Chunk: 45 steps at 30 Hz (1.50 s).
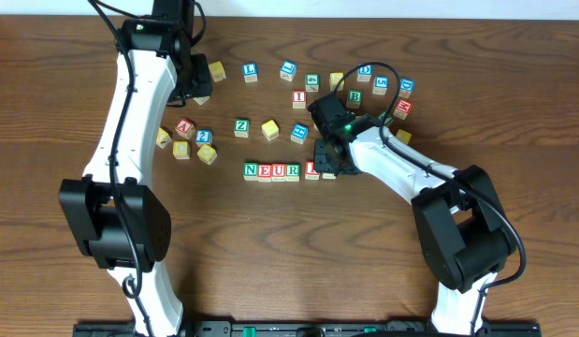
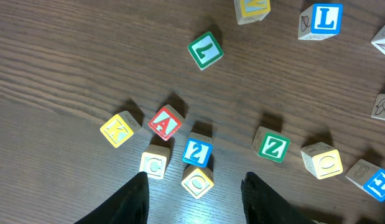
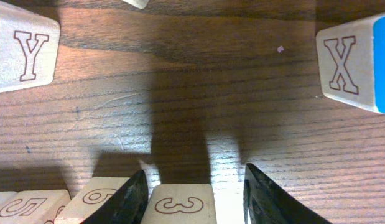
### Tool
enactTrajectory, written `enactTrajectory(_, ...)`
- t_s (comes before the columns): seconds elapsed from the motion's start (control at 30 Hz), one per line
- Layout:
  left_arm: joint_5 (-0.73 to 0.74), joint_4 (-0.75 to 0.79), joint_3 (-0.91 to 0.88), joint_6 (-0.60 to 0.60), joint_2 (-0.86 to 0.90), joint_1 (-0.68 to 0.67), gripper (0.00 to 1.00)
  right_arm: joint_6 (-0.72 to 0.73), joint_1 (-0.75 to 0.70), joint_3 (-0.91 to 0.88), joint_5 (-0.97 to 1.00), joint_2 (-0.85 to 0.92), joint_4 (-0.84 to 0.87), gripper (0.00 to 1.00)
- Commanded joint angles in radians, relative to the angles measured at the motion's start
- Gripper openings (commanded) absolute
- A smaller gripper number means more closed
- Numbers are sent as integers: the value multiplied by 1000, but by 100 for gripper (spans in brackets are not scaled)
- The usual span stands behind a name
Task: Spell out NEURIPS
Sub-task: 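Lower the blue P block right of the I and release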
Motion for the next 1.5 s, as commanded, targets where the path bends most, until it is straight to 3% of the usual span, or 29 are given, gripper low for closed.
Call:
enactTrajectory(0.0, -13, 0, 24, 13, -33, 6, 47, 3, 10, -5, 3, 5, -1, 49)
enactTrajectory(0.13, -13, 0, 24, 13, -33, 6, 47, 3, 10, -5, 3, 5, -2, 47)
enactTrajectory(0.27, -13, 0, 24, 13, -33, 6, 47, 3, 10, -5, 3, 5, -3, 35)
enactTrajectory(0.5, -13, 0, 24, 13, -33, 6, 47, 3, 9, -5, 4, 5, -5, 27)
enactTrajectory(0.57, -13, 0, 24, 13, -33, 6, 47, 2, 8, -5, 4, 5, -5, 28)
enactTrajectory(0.63, -13, 0, 24, 13, -33, 6, 47, -8, 8, -5, 4, 5, -4, 42)
enactTrajectory(0.7, -13, 0, 24, 13, -33, 6, 47, -8, 8, -5, 4, 5, -5, 47)
enactTrajectory(0.83, -13, 0, 24, 13, -33, 6, 47, -16, 8, -5, 4, 5, -4, 20)
enactTrajectory(0.9, -13, 0, 24, 13, -33, 6, 47, -16, 7, -5, 4, 5, -5, 23)
enactTrajectory(0.97, -13, 0, 24, 13, -33, 6, 47, -16, 7, -5, 4, 5, -4, 36)
enactTrajectory(1.03, -13, 0, 24, 13, -33, 6, 47, -16, 7, -5, 4, 5, -5, 41)
enactTrajectory(1.47, -13, 0, 24, 13, -33, 6, 47, -16, -11, -5, 16, 5, -23, 38)
